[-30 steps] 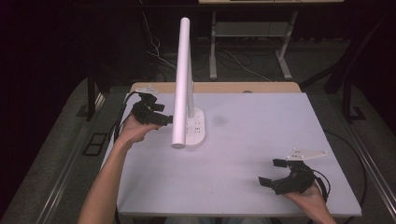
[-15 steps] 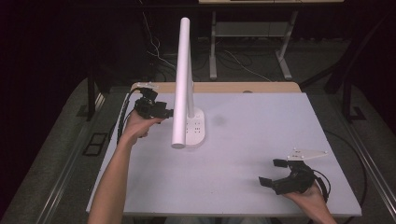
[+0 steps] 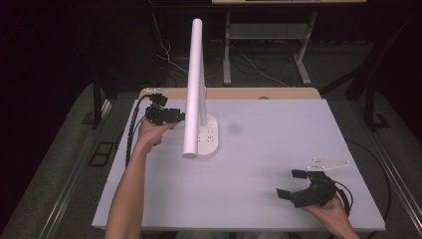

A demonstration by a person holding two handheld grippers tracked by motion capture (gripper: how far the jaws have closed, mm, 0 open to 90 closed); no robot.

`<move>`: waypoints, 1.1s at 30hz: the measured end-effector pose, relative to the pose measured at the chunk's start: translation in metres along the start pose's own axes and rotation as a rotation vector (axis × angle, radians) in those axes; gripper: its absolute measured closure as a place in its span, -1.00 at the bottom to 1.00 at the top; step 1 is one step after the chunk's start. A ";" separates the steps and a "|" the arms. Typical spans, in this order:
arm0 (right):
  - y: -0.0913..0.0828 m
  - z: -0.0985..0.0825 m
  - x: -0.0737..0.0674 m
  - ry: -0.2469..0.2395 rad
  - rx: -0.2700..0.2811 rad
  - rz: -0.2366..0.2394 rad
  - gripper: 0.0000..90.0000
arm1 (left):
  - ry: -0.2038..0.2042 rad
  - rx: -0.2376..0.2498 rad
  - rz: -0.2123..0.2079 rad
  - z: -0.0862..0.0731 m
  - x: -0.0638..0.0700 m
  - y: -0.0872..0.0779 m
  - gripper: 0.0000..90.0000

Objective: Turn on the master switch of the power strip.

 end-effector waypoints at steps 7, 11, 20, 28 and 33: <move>0.000 -0.001 0.000 -0.002 -0.003 -0.001 -1.00 | -0.017 0.013 -0.009 -0.001 -0.001 0.011 -0.07; 0.000 -0.001 0.000 -0.002 -0.005 -0.001 -1.00 | -0.020 0.009 -0.014 -0.003 0.000 0.018 0.05; 0.001 -0.002 0.001 -0.004 -0.008 -0.001 -1.00 | -0.024 0.014 -0.010 -0.006 -0.002 0.031 0.28; 0.001 -0.002 0.000 -0.002 -0.012 -0.002 -1.00 | -0.043 0.022 0.007 -0.008 -0.006 0.038 0.49; 0.002 -0.003 0.001 -0.002 -0.017 -0.003 -1.00 | -0.081 0.034 0.017 -0.012 -0.011 0.043 0.64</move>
Point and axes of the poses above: each handheld gripper's, and its own axes: y roughly forward along the jaws, z roughly out of its top, x roughly to its right, the point moved 6 cm from there along y, roughly forward along the jaws, and after that the axes turned 8 degrees about y, right-handed, at the moved point
